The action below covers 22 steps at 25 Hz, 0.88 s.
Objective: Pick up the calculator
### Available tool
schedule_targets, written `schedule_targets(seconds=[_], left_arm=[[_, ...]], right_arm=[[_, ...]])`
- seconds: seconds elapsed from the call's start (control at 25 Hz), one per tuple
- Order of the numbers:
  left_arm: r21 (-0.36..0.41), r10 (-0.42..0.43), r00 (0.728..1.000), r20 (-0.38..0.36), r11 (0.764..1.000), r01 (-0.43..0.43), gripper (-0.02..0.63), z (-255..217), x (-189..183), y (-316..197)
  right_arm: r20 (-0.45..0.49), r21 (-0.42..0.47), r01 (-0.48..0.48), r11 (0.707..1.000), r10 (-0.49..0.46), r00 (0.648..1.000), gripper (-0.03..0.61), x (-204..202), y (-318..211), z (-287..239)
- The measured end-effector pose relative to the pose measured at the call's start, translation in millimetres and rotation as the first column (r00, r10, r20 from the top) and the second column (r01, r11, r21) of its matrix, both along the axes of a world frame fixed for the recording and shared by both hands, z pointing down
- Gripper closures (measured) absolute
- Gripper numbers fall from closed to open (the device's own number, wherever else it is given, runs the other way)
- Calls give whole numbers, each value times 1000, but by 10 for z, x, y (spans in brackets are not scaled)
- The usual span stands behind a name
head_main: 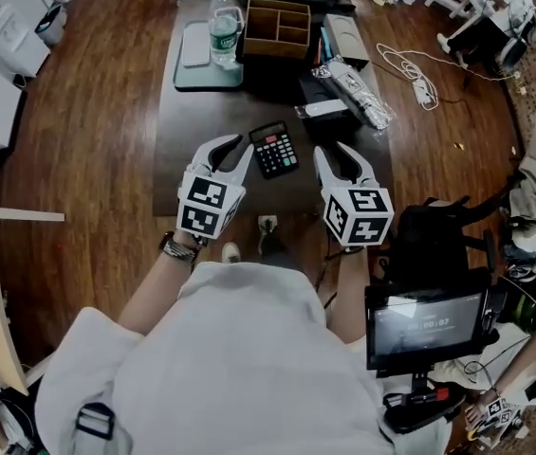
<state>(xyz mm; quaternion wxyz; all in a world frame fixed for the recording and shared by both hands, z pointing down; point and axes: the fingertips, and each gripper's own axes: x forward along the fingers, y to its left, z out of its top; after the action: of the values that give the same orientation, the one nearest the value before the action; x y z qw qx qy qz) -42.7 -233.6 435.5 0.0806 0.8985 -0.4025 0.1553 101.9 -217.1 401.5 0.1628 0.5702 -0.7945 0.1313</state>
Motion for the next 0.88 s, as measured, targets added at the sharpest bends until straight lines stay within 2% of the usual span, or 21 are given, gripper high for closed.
schedule_targets(seconds=[0.32, 0.44, 0.68, 0.88], left_arm=[[-127, -76, 997, 11, 989, 77, 513, 544, 22, -344], [-146, -79, 997, 18, 986, 81, 513, 675, 78, -519], [-247, -54, 997, 60, 967, 67, 512, 1135, 218, -766], [-323, -37, 992, 119, 943, 74, 512, 1650, 244, -909]], right_arm=[[43, -99, 64, 993, -60, 997, 449, 69, -406, 418], [2, -161, 89, 983, -90, 996, 449, 107, -495, 652], [20, -298, 132, 945, -132, 991, 449, 124, -575, 1143], [23, -378, 191, 906, -197, 980, 449, 96, -592, 1442]])
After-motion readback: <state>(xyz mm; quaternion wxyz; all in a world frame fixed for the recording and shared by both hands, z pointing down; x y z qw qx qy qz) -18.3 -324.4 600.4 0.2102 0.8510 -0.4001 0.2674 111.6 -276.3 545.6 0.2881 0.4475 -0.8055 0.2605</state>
